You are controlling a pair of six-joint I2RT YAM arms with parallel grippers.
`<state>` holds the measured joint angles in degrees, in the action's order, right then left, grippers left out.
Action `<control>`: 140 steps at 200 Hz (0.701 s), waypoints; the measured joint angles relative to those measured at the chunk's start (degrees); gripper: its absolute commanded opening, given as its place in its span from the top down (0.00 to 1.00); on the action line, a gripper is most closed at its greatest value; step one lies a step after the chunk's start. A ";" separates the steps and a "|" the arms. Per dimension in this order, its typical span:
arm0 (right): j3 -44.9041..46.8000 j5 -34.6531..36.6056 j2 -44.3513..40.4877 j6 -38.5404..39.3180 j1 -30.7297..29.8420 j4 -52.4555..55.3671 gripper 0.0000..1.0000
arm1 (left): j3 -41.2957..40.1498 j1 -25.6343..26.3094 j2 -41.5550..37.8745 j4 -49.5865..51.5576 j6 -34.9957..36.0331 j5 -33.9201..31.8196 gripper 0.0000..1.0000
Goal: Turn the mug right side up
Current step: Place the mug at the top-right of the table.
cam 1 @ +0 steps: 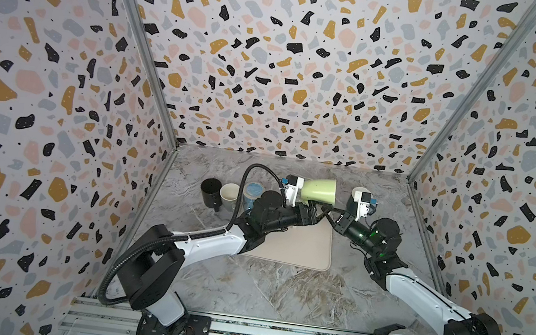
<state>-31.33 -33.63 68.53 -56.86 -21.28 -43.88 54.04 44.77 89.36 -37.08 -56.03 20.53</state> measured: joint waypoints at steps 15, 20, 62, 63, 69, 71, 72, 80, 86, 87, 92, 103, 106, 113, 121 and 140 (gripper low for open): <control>0.00 0.26 -0.50 0.42 0.00 0.81 1.00 | 0.00 0.00 -0.02 0.22 0.37 -0.07 0.00; 0.00 0.37 -0.81 0.55 0.00 1.20 1.00 | 0.00 0.00 -0.07 0.31 0.50 -0.07 0.00; 0.00 1.29 -2.99 1.66 0.07 3.30 1.00 | 0.11 0.00 -0.33 1.25 1.22 -0.11 0.00; 0.00 1.31 -2.99 1.68 0.07 3.30 1.00 | 0.11 0.00 -0.33 1.27 1.25 -0.11 0.00; 0.00 1.36 -3.04 1.79 0.07 3.30 1.00 | 0.11 0.00 -0.33 1.36 1.25 -0.13 0.00; 0.00 1.36 -3.04 1.84 0.07 3.32 1.00 | 0.11 0.00 -0.33 1.40 1.25 -0.13 0.00; 0.00 1.36 -3.04 1.84 0.07 3.30 1.00 | 0.11 0.00 -0.33 1.44 1.25 -0.13 0.00; 0.00 1.38 -3.06 1.90 0.07 3.37 1.00 | 0.11 0.00 -0.33 1.55 1.25 -0.15 0.00; 0.00 1.44 -3.06 1.92 0.11 3.45 1.00 | 0.11 0.00 -0.33 1.62 1.22 -0.20 0.00; 0.00 1.44 -3.06 1.92 0.13 3.48 1.00 | 0.11 0.00 -0.33 1.64 1.22 -0.22 0.00; 0.00 1.51 -3.06 1.95 0.13 3.56 1.00 | 0.11 0.00 -0.33 1.77 1.22 -0.26 0.00; 0.00 1.55 -3.10 1.95 0.17 3.65 1.00 | 0.11 0.00 -0.33 2.05 1.25 -0.31 0.00; 0.00 1.55 -3.13 1.95 0.17 3.67 1.00 | 0.11 0.00 -0.33 2.19 1.25 -0.33 0.00; 0.00 1.60 -3.19 1.97 0.22 3.74 1.00 | 0.11 0.00 -0.33 2.45 1.27 -0.37 0.00; 0.00 1.70 -3.34 1.99 0.31 3.85 1.00 | 0.11 0.00 -0.33 2.71 1.31 -0.50 0.00; 0.00 1.73 -3.58 2.32 0.44 3.91 1.00 | 0.13 0.00 -0.35 3.34 1.42 -0.55 0.00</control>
<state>-31.33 -31.90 64.95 -54.54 -20.84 -39.97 54.17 44.77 89.01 -33.74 -54.61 19.99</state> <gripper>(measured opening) 0.166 0.997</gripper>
